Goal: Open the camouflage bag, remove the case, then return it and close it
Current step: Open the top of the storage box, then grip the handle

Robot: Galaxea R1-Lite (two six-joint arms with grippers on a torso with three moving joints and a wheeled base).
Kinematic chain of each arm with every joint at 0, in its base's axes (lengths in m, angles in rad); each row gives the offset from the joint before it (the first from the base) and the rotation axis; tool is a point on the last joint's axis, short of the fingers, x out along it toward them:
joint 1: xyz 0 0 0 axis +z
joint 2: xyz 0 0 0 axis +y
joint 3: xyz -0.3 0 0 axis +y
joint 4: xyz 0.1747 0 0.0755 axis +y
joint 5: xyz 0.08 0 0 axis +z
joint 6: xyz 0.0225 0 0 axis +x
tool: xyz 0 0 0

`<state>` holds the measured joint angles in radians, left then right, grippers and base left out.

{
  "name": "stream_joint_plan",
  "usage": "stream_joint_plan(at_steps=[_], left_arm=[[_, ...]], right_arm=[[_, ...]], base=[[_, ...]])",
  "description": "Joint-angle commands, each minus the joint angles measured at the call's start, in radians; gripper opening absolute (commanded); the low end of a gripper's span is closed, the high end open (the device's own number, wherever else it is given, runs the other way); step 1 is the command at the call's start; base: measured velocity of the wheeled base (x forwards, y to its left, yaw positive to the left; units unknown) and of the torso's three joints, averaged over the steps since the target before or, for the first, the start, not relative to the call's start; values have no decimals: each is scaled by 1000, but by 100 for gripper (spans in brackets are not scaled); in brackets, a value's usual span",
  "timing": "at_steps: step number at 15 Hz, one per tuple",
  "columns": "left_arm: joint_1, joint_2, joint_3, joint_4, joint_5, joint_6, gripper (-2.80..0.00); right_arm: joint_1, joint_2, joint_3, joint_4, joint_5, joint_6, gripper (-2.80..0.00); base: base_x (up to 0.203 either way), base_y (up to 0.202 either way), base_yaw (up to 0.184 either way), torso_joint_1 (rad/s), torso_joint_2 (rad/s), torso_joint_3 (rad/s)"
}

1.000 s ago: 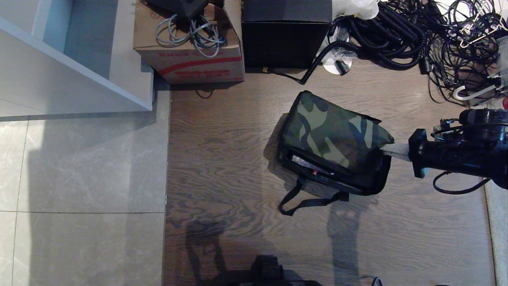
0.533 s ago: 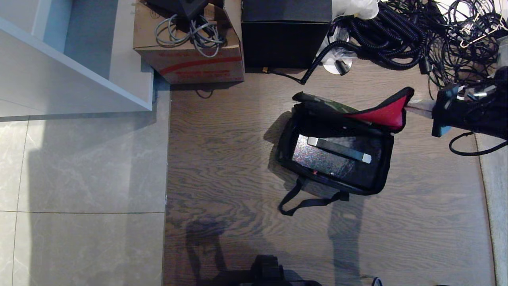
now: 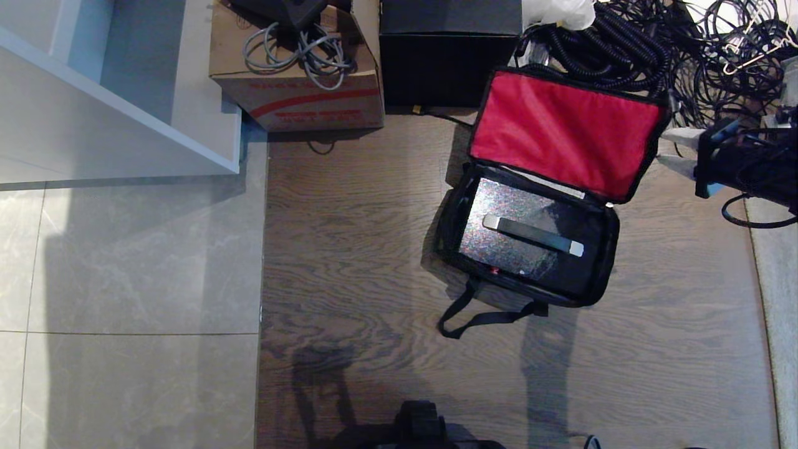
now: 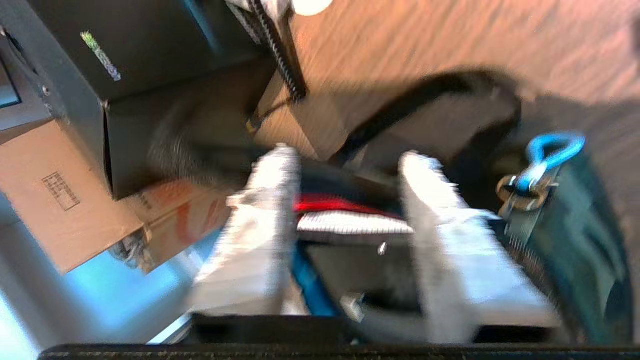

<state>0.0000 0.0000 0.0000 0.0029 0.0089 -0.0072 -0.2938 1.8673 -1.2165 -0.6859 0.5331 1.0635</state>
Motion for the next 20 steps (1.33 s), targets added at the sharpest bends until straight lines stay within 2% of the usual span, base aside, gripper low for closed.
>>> stream_joint_plan(at_steps=[1,4,6,8,9,10,12,14,16,18,20], left_arm=[[0,0,0,0,0,0,-280],[0,0,0,0,0,0,-280],[0,0,0,0,0,0,-280],[0,0,0,0,0,0,-280],[0,0,0,0,0,0,-280],[0,0,0,0,0,0,-280],[0,0,0,0,0,0,-280],[0,0,0,0,0,0,-280],[0,0,0,0,0,0,-280],[0,0,0,0,0,0,-280],[0,0,0,0,0,0,-280]], right_arm=[[-1,14,21,-67,-5,-7,0],[-25,9,47,-166,3,-47,0],[-37,-1,82,-184,8,-146,0],[-37,-24,186,-179,14,-226,0],[-37,-51,242,-177,38,-257,-246],[-37,-86,288,-175,84,-278,-280],[-36,-161,358,-138,130,-291,-280],[-26,-239,422,-36,147,-325,-280],[-12,-329,547,66,152,-461,-280],[-6,-476,681,138,149,-660,-280],[-4,-641,764,236,145,-815,-280]], base=[[0,0,0,0,0,0],[0,0,0,0,0,0],[0,0,0,0,0,0],[0,0,0,0,0,0],[0,0,0,0,0,0],[0,0,0,0,0,0],[0,0,0,0,0,0],[0,0,0,0,0,0],[0,0,0,0,0,0],[0,0,0,0,0,0],[0,0,0,0,0,0]])
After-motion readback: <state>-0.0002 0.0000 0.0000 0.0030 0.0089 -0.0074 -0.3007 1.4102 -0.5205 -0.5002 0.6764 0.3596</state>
